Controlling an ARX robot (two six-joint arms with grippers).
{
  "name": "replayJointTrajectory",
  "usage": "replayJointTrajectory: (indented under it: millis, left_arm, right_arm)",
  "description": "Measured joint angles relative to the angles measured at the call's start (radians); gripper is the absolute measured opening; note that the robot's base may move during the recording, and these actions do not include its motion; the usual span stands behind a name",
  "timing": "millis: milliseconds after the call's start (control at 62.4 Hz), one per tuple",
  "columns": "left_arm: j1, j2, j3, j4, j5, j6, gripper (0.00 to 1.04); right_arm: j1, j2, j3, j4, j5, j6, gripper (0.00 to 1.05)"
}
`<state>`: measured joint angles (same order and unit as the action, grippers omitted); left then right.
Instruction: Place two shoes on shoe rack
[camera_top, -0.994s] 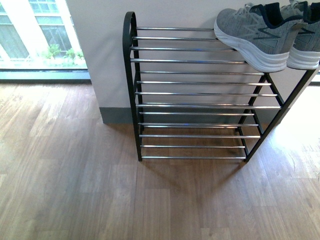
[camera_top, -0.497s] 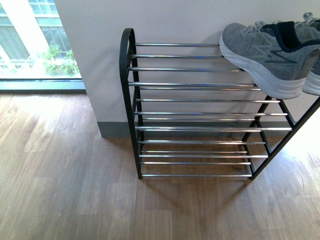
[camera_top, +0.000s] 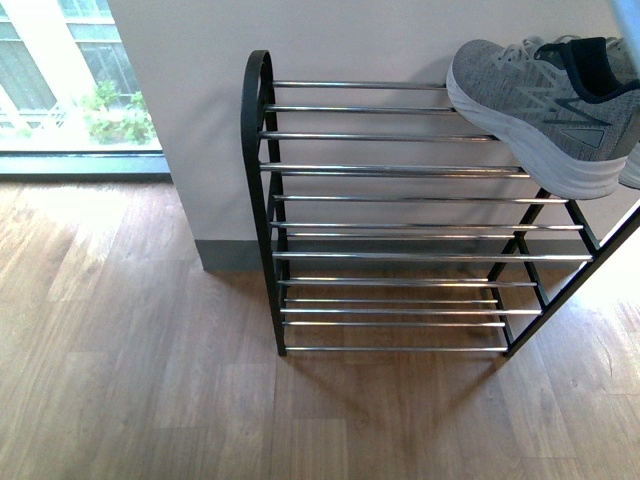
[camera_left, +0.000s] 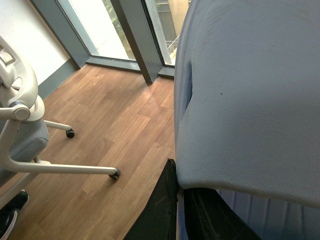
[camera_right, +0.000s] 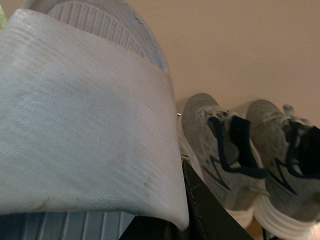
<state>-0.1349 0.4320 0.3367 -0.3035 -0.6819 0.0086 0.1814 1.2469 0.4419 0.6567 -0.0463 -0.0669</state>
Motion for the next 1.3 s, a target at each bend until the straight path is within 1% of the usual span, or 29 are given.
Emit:
replayJointTrajectory:
  millis: [48, 128, 289, 513, 577, 642, 722, 962, 1091, 1299]
  left_arm:
    - [0.0, 0.0, 0.0, 0.0, 0.0, 0.0, 0.01]
    - [0.0, 0.0, 0.0, 0.0, 0.0, 0.0, 0.01]
    - [0.0, 0.0, 0.0, 0.0, 0.0, 0.0, 0.01]
    - [0.0, 0.0, 0.0, 0.0, 0.0, 0.0, 0.01]
    - [0.0, 0.0, 0.0, 0.0, 0.0, 0.0, 0.01]
    - [0.0, 0.0, 0.0, 0.0, 0.0, 0.0, 0.01]
    - [0.0, 0.0, 0.0, 0.0, 0.0, 0.0, 0.01]
    - [0.0, 0.0, 0.0, 0.0, 0.0, 0.0, 0.01]
    - [0.0, 0.0, 0.0, 0.0, 0.0, 0.0, 0.01]
    - [0.0, 0.0, 0.0, 0.0, 0.0, 0.0, 0.01]
  right_arm:
    - [0.036, 0.066, 0.048, 0.013, 0.032, 0.005, 0.01]
    - [0.076, 0.161, 0.124, 0.012, 0.058, 0.016, 0.01]
    - [0.139, 0.348, 0.289, -0.007, 0.114, 0.022, 0.01]
    - [0.2, 0.578, 0.517, -0.037, 0.182, 0.009, 0.01]
    - [0.209, 0.684, 0.616, -0.055, 0.212, -0.013, 0.01]
    - [0.207, 0.789, 0.707, -0.08, 0.254, -0.041, 0.01]
    - [0.196, 0.866, 0.772, -0.103, 0.296, -0.062, 0.01]
    - [0.15, 1.039, 0.913, -0.128, 0.362, -0.141, 0.01]
    - [0.126, 1.098, 0.968, -0.129, 0.401, -0.201, 0.01]
    - [0.085, 1.128, 1.0, -0.135, 0.464, -0.271, 0.01]
